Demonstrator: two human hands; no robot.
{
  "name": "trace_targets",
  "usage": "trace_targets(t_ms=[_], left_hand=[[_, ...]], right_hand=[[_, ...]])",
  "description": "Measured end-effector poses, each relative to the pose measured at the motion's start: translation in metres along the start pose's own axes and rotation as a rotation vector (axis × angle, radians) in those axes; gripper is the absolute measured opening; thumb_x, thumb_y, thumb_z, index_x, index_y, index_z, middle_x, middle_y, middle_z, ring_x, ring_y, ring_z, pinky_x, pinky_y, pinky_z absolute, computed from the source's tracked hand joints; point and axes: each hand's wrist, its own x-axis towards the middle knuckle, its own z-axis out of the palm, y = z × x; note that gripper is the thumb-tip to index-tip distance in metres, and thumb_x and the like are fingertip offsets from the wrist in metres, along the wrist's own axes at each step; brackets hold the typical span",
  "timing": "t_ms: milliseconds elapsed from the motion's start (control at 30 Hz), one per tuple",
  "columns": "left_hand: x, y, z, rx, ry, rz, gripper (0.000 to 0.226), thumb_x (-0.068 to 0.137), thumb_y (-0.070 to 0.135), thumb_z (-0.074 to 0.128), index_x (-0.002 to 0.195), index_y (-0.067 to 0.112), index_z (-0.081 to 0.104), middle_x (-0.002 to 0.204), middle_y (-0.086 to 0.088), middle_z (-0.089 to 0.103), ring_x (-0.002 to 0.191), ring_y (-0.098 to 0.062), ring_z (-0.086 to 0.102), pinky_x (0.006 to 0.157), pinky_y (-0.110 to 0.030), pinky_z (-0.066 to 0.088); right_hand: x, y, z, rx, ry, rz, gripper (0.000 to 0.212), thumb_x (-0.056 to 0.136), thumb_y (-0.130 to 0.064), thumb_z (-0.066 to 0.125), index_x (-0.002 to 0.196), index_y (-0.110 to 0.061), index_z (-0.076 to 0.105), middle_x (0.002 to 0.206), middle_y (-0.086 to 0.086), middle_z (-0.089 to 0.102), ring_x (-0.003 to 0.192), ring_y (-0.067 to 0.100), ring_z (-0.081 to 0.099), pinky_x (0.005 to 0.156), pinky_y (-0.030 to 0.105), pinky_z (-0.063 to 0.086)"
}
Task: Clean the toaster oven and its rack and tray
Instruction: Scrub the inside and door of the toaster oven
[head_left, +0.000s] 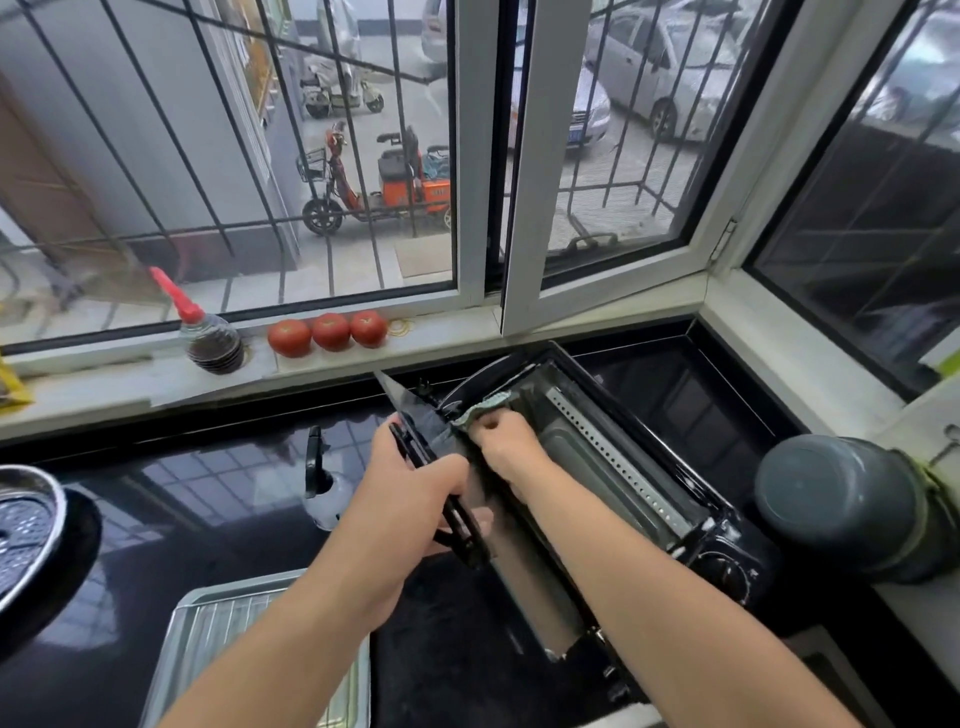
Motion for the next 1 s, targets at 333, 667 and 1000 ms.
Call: trace_targets(t_ms=[333,667,1000], left_hand=[[-0.004,-0.002,-0.010,-0.089,-0.038,-0.038,0.035,0.097,-0.002,0.054,0.123,0.021,0.045,0.131,-0.025,0.061,0.086,-0.046,0.075,0.076,-0.050,0.065],[-0.004,-0.002,-0.010,-0.107,-0.076,-0.022,0.039,0.095,-0.004,0.054,0.110,0.031,0.047,0.122,-0.022,0.066,0.088,-0.050,0.074,0.085,-0.054,0.062],[-0.004,-0.001,-0.011,-0.130,-0.098,-0.014,0.044,0.096,-0.004,0.053,0.105,0.038,0.046,0.120,-0.024,0.066,0.086,-0.049,0.075,0.081,-0.049,0.062]], right_hand=[[0.022,-0.007,-0.032,0.803,0.333,0.155,0.009,0.098,-0.021,0.061,0.099,-0.020,0.052,0.090,0.007,0.065,0.071,0.016,0.061,0.068,0.033,0.056],[0.021,0.022,-0.012,-0.203,0.097,0.112,0.046,0.085,-0.044,0.071,0.111,-0.005,0.071,0.116,0.014,0.071,0.107,0.030,0.066,0.086,0.031,0.051],[0.022,0.008,-0.014,-0.127,0.138,0.052,0.056,0.069,-0.058,0.080,0.100,-0.014,0.063,0.112,0.004,0.057,0.103,0.024,0.058,0.095,0.033,0.048]])
